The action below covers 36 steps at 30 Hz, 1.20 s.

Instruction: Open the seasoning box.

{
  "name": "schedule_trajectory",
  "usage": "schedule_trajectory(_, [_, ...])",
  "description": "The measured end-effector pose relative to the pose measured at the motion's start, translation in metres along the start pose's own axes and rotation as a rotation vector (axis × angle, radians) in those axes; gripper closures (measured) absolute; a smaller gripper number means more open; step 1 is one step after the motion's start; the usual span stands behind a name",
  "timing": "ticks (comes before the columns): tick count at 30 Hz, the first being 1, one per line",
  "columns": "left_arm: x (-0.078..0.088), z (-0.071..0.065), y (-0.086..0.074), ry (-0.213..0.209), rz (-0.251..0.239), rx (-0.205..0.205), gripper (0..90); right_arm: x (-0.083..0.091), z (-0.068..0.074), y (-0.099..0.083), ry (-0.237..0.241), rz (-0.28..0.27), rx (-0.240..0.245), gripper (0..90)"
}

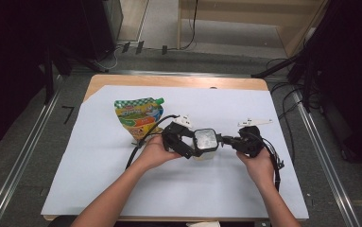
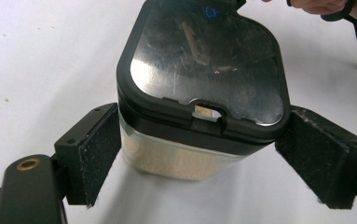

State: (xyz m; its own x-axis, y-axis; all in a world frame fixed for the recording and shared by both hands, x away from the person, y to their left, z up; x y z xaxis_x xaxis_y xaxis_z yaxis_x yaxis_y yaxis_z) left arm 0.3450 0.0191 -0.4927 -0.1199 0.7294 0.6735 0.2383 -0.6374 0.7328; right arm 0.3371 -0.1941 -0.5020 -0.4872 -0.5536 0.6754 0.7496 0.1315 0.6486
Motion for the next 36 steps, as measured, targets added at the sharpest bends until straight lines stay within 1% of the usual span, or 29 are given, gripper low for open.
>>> schedule_trajectory(7, [0.000,-0.001,0.002,0.004,0.007,0.015,15.8,0.000,0.000,0.000,-0.004,-0.001,-0.004,90.0])
schedule_trajectory(11, [0.001,-0.001,0.002,0.009,0.007,0.006,15.9,0.000,0.000,0.000,-0.008,-0.002,-0.004,90.0])
schedule_trajectory(12, [0.002,-0.001,0.003,0.008,0.004,0.007,15.9,0.000,0.000,0.000,-0.007,-0.002,-0.005,90.0])
schedule_trajectory(13, [0.002,-0.002,0.004,0.007,-0.007,0.016,15.7,0.000,0.000,0.000,-0.008,-0.002,-0.006,90.0])
schedule_trajectory(16, [0.004,-0.003,0.008,0.012,-0.002,0.007,15.7,0.000,0.000,0.000,-0.007,-0.002,-0.006,90.0])
schedule_trajectory(21, [0.006,-0.003,0.009,0.017,0.001,0.002,15.6,0.000,0.001,0.000,-0.010,0.000,-0.005,90.0])
schedule_trajectory(22, [0.006,-0.004,0.011,0.017,-0.008,-0.003,15.6,0.000,0.001,0.000,-0.010,-0.001,-0.002,90.0])
schedule_trajectory(25, [0.007,-0.004,0.012,0.020,-0.005,-0.008,15.5,0.000,0.001,0.000,-0.011,0.001,-0.004,90.0])
schedule_trajectory(26, [0.007,-0.004,0.013,0.021,-0.012,-0.007,15.4,0.000,0.001,0.000,-0.011,0.000,-0.004,90.0])
schedule_trajectory(30, [0.010,-0.005,0.017,0.027,-0.007,-0.023,15.2,0.000,0.002,-0.001,-0.012,0.001,0.000,90.0])
schedule_trajectory(32, [0.010,-0.006,0.018,0.030,-0.006,-0.025,15.3,0.000,0.001,-0.001,-0.011,0.000,0.003,90.0])
schedule_trajectory(36, [0.011,-0.008,0.021,0.051,0.010,-0.052,15.5,0.000,0.002,-0.001,-0.011,0.001,0.002,90.0])
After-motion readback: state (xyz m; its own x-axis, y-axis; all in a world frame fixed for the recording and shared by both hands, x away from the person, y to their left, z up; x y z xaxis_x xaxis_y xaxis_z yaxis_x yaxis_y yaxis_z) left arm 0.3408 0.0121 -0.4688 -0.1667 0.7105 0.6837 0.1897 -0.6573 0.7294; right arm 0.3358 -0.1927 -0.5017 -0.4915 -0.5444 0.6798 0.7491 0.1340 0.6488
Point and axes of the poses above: each handheld gripper's, and its own axes: x roughly backward along the jaws, y roughly out of its top, z roughly to its left, the point moved 4 cm from there along -x, roughly forward along the jaws, and after that the axes turned 9 degrees about -x, right-handed, at the moved point
